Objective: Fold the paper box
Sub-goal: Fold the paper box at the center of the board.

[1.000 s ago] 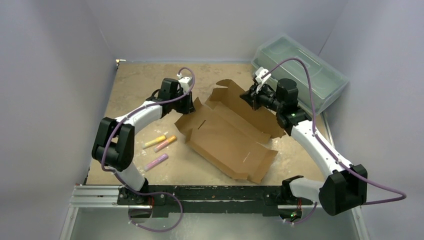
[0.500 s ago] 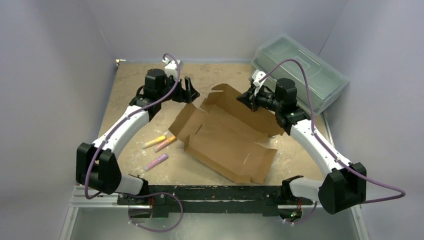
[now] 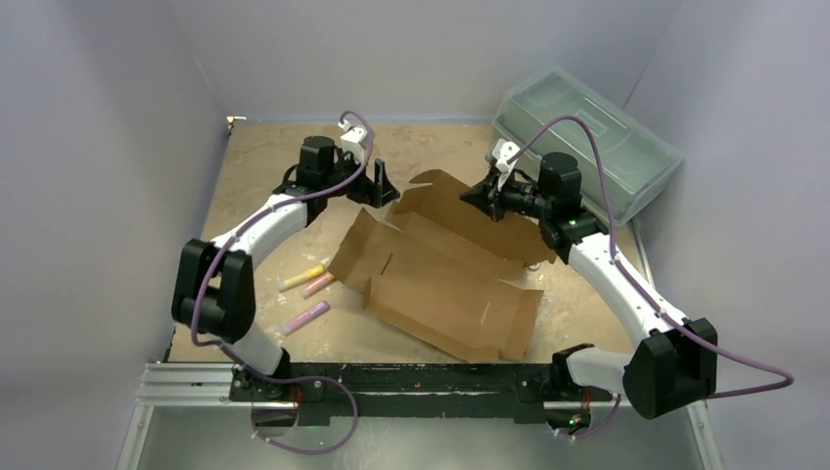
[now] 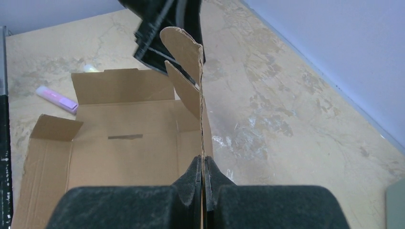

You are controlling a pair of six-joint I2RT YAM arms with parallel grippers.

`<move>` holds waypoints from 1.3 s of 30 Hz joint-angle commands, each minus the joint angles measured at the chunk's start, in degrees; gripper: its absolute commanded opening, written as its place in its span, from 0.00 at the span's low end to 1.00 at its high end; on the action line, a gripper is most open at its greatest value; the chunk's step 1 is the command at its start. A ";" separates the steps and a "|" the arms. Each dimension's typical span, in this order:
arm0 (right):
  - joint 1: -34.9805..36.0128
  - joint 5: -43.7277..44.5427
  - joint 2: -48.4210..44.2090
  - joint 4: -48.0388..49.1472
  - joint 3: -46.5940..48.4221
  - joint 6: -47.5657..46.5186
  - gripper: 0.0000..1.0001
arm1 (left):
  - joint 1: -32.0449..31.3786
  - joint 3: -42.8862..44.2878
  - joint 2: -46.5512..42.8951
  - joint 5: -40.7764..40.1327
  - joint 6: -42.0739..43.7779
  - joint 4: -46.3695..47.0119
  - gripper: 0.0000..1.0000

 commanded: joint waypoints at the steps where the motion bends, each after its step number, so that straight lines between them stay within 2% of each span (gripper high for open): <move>1: 0.03 -2.76 0.01 -0.29 1.91 -1.00 0.00 | 0.64 4.20 4.40 3.34 2.63 0.75 0.80; 5: -0.03 -2.63 0.18 -0.29 1.91 -1.05 0.00 | 0.69 4.43 7.71 4.94 2.42 0.88 0.69; 11: 0.03 -0.56 0.83 0.02 1.99 0.02 0.00 | 1.03 4.11 10.67 9.48 1.41 0.73 0.39; 16: 0.04 0.65 1.32 0.73 2.08 1.30 0.00 | 1.13 3.48 11.47 12.35 -0.30 0.82 0.29; 18: -0.01 2.24 1.31 1.16 2.04 2.19 0.00 | 1.21 3.21 11.83 13.35 -0.74 0.89 0.18; 20: -0.05 4.08 1.33 2.48 1.74 4.37 0.00 | 1.22 2.61 11.83 13.81 -1.18 1.23 0.01; 28: -0.49 12.04 1.80 9.07 -0.88 13.27 0.00 | 1.30 -3.06 8.32 10.73 -5.13 6.77 0.00; 32: -0.49 18.77 2.92 10.09 -1.60 18.31 0.00 | 1.31 -6.13 7.52 9.52 -8.57 11.58 0.00; 39: -0.49 24.04 6.32 10.40 -1.34 24.02 0.00 | 1.31 -11.33 5.09 7.13 -13.43 18.63 0.00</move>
